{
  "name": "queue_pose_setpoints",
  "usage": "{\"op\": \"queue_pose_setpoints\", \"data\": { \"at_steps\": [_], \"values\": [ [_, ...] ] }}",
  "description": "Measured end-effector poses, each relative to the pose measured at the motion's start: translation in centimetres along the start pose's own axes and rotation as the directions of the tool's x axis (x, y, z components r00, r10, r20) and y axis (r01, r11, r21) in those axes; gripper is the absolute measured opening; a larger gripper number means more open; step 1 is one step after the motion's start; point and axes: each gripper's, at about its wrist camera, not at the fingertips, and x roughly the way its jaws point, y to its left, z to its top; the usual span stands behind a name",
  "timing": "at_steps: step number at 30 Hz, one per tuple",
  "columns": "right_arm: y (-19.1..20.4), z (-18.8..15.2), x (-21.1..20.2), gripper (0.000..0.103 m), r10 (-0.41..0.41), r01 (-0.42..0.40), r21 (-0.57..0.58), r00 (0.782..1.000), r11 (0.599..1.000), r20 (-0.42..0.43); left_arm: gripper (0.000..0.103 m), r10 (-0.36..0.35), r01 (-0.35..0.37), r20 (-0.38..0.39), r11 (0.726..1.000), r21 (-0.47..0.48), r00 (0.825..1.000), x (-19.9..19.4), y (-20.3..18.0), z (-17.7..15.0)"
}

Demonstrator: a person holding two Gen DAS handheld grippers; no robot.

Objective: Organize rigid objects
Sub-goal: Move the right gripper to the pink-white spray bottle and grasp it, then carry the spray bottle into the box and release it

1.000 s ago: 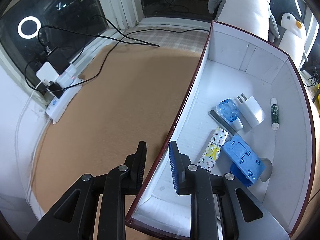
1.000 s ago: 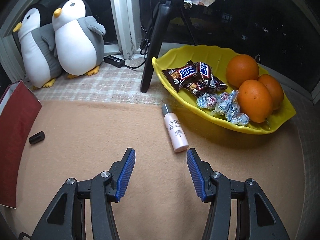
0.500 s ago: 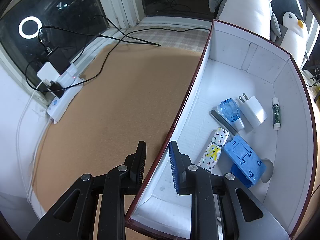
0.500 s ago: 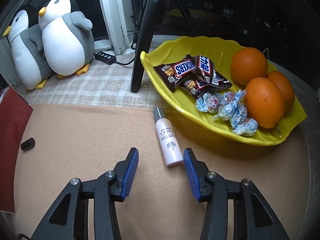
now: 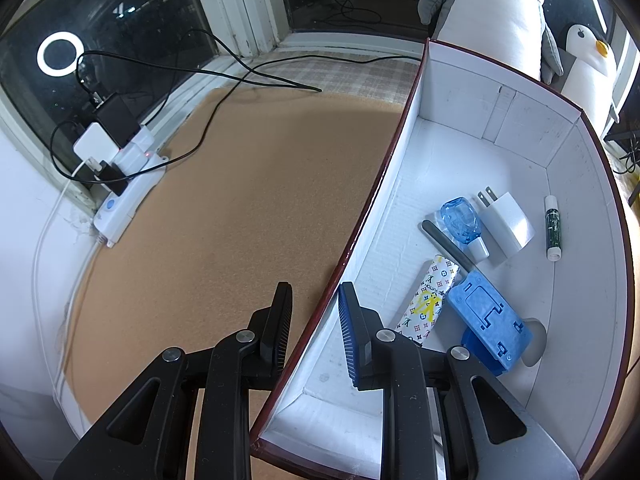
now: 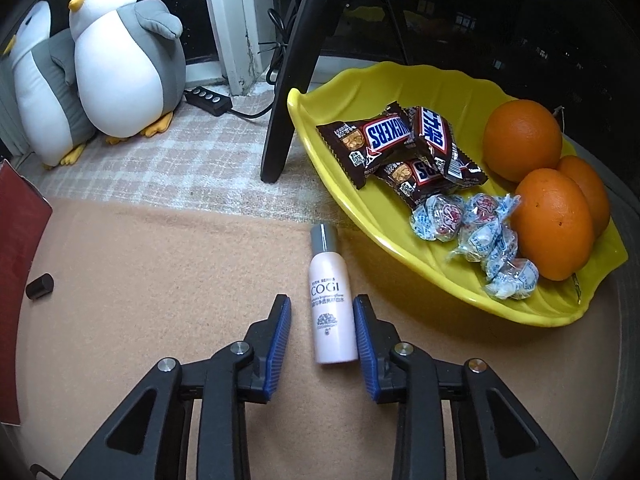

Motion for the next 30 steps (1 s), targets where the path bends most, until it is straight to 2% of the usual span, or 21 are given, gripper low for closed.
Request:
{"op": "queue_pose_setpoints", "data": {
  "at_steps": [4, 14, 20, 30],
  "values": [
    [0.4, 0.3, 0.2, 0.018, 0.006, -0.006, -0.006, 1.0, 1.0, -0.007, 0.022, -0.001, 0.001, 0.0, 1.0, 0.0, 1.0, 0.0, 0.0, 0.0],
    [3.0, -0.4, -0.3, 0.018, 0.022, -0.023, -0.04, 0.999, 0.999, -0.023, 0.022, -0.01, 0.01, 0.004, 1.0, -0.004, 1.0, 0.1, 0.0, -0.1],
    [6.0, -1.6, -2.6, 0.018, 0.05, -0.051, -0.086, 0.999, 0.995, -0.011, 0.022, -0.024, 0.024, 0.011, 1.0, -0.01, 1.0, 0.1, 0.2, -0.3],
    [12.4, -2.5, -8.0, 0.018, 0.165, -0.157, -0.163, 0.986, 0.974, 0.036, 0.021, -0.054, 0.054, 0.028, 0.998, -0.014, 0.998, 0.1, 0.7, -0.6]
  ]
}}
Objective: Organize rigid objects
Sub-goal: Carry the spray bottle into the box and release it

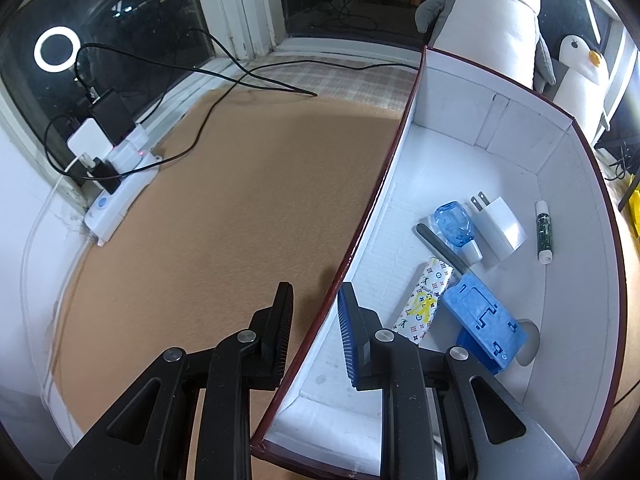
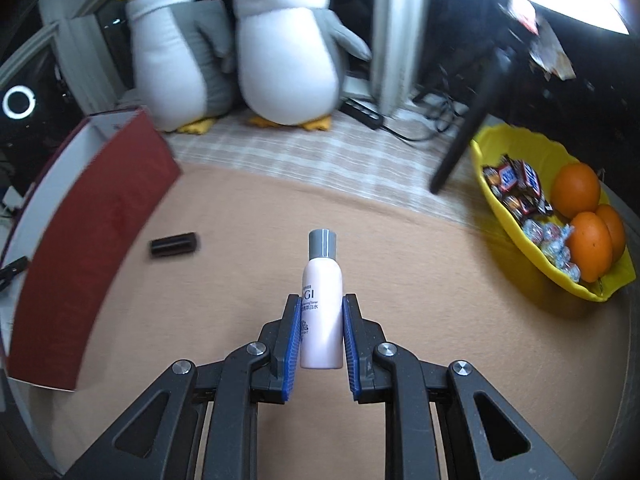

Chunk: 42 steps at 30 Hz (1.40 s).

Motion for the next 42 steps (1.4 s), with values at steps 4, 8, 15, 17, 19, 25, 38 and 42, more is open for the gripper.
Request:
{"op": "queue_pose_setpoints", "data": {
  "at_steps": [4, 8, 15, 17, 19, 25, 38, 42],
  "values": [
    [3.9, 0.7, -1.8, 0.018, 0.054, -0.053, -0.044, 0.998, 0.998, 0.033, 0.02, -0.016, 0.016, 0.006, 1.0, -0.004, 1.0, -0.1, 0.2, 0.0],
    [6.9, 1.3, -3.2, 0.018, 0.108, -0.104, -0.077, 0.993, 0.992, 0.053, 0.019, -0.03, 0.03, 0.013, 1.0, -0.006, 0.999, -0.1, 0.4, -0.1],
    [13.4, 1.7, -5.0, 0.018, 0.21, -0.199, -0.162, 0.976, 0.967, 0.052, 0.017, -0.053, 0.053, 0.025, 0.999, -0.008, 0.998, -0.3, 0.6, -0.3],
    [15.4, 1.7, -5.2, 0.018, 0.239, -0.227, -0.19, 0.97, 0.955, 0.042, 0.017, -0.06, 0.06, 0.027, 0.998, -0.01, 0.998, -0.3, 0.6, -0.3],
    [17.3, 1.5, -5.3, 0.018, 0.258, -0.245, -0.221, 0.966, 0.944, 0.033, 0.017, -0.063, 0.064, 0.029, 0.998, -0.01, 0.998, -0.3, 0.7, -0.4],
    [22.3, 0.7, -5.5, 0.018, 0.304, -0.292, -0.29, 0.953, 0.911, -0.003, 0.017, -0.076, 0.076, 0.034, 0.997, -0.007, 0.997, -0.2, 0.9, -0.4],
    [26.7, -0.9, -3.8, 0.018, 0.289, -0.291, -0.337, 0.956, 0.895, -0.059, 0.016, -0.093, 0.093, 0.037, 0.996, -0.008, 0.995, -0.2, 1.0, -0.5],
    [27.0, -1.0, -3.3, 0.018, 0.275, -0.279, -0.343, 0.96, 0.897, -0.062, 0.016, -0.095, 0.096, 0.036, 0.995, -0.007, 0.995, -0.3, 0.9, -0.4]
  ]
}}
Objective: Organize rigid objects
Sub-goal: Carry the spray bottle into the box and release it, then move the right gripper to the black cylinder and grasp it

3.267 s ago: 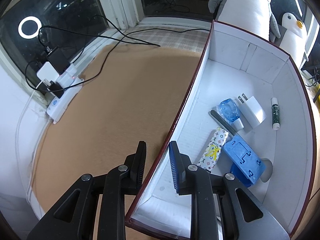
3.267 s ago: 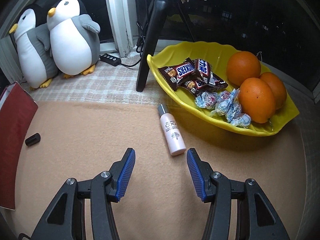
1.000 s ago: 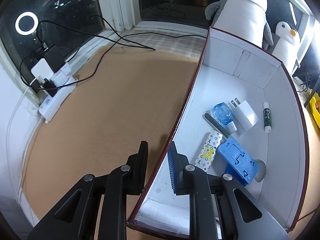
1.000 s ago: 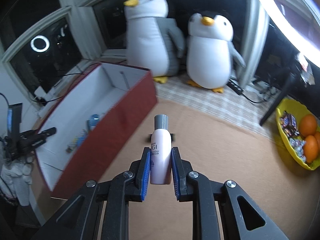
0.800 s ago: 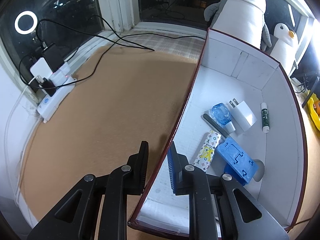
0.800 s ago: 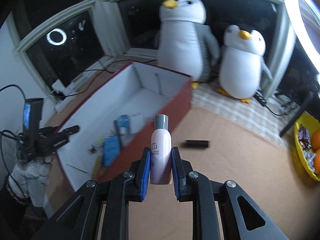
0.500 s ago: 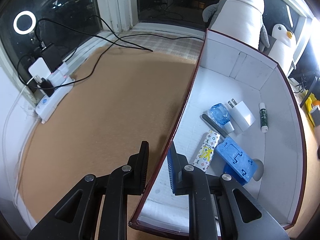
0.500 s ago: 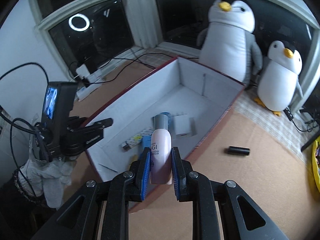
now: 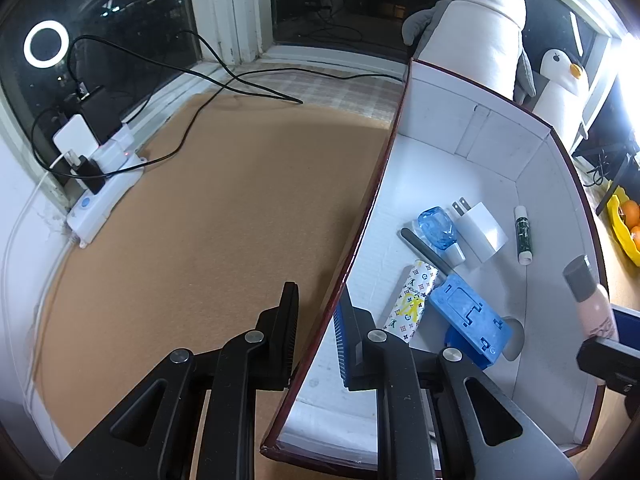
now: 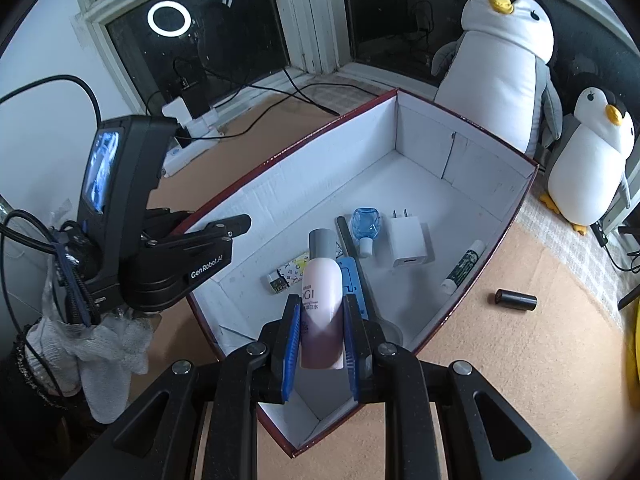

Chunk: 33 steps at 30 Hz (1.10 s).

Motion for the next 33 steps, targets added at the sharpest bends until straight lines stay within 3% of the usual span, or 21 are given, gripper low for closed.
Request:
{"op": "queue_pose_setpoints", "data": {
  "at_steps": [6, 19, 25, 33],
  "values": [
    [0.0, -0.1, -0.2, 0.032, 0.007, -0.007, 0.0, 1.0, 1.0, 0.013, 0.016, 0.001, -0.001, 0.006, 1.0, 0.012, 1.0, -0.4, -0.3, 0.2],
    [-4.0, -1.7, -3.3, 0.033, 0.029, -0.043, 0.127, 0.993, 0.991, 0.113, 0.016, 0.028, -0.029, 0.02, 0.999, 0.029, 0.999, -1.6, -0.5, 0.1],
    [-9.4, -4.0, -4.8, 0.037, -0.041, 0.019, 0.2, 0.993, 0.98, 0.111, 0.016, 0.042, -0.043, 0.018, 0.999, 0.033, 0.999, -1.9, -0.5, -0.2],
    [-15.1, -5.9, -3.3, 0.042, -0.146, 0.141, 0.197, 0.989, 0.97, 0.011, 0.016, 0.064, -0.064, 0.013, 0.997, 0.034, 0.998, -2.0, -0.6, -0.4]
  ]
}}
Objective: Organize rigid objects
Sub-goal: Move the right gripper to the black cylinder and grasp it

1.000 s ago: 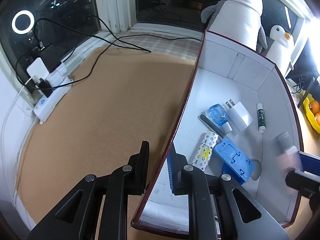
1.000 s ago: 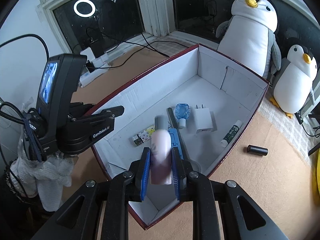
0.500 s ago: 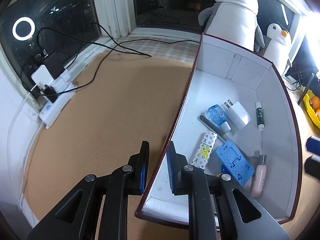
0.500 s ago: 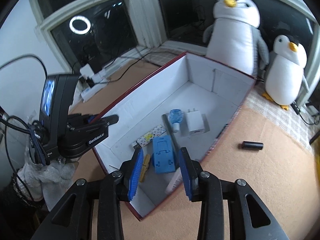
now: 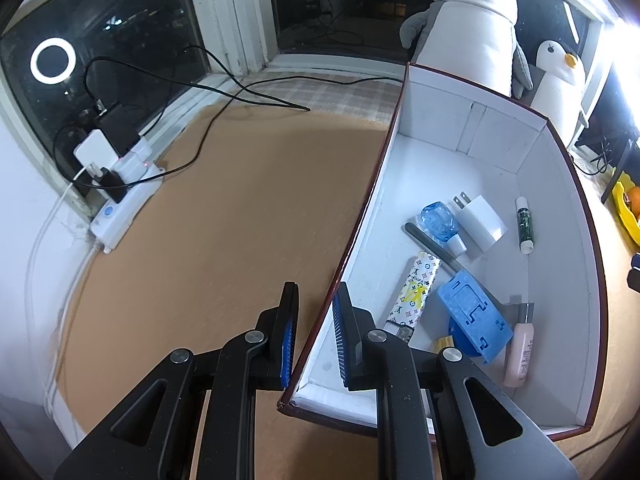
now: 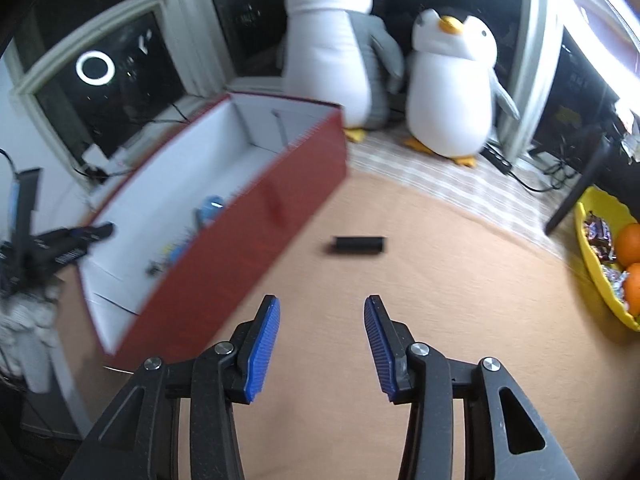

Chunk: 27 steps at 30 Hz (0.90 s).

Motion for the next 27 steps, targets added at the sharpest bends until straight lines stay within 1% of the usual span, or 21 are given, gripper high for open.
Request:
{"op": "queue_pose_setpoints", "data": {
  "at_steps": [5, 14, 21, 24, 27],
  "values": [
    [-1.1, 0.5, 1.5, 0.047, -0.04, 0.039, -0.067, 0.999, 0.997, -0.018, 0.016, 0.011, -0.011, -0.005, 1.0, 0.001, 1.0, 0.0, -0.2, 0.1],
    [-1.2, 2.1, 5.0, 0.047, -0.025, 0.015, -0.194, 0.998, 0.981, -0.051, 0.016, 0.028, -0.028, -0.017, 1.0, -0.01, 0.999, -0.2, -0.5, 0.2],
    [-0.6, 3.2, 7.8, 0.047, -0.06, 0.029, -0.329, 0.995, 0.944, -0.084, 0.017, 0.042, -0.042, -0.025, 0.999, -0.011, 0.999, -0.1, -0.6, 0.3],
    [-0.5, 3.6, 8.9, 0.047, -0.075, 0.037, -0.365, 0.993, 0.93, -0.092, 0.017, 0.046, -0.046, -0.029, 0.999, -0.017, 0.999, -0.1, -0.7, 0.3],
    [-0.4, 3.8, 9.8, 0.047, -0.074, 0.026, -0.397, 0.992, 0.917, -0.105, 0.017, 0.049, -0.05, -0.034, 0.999, -0.021, 0.998, -0.1, -0.7, 0.4]
  ]
}}
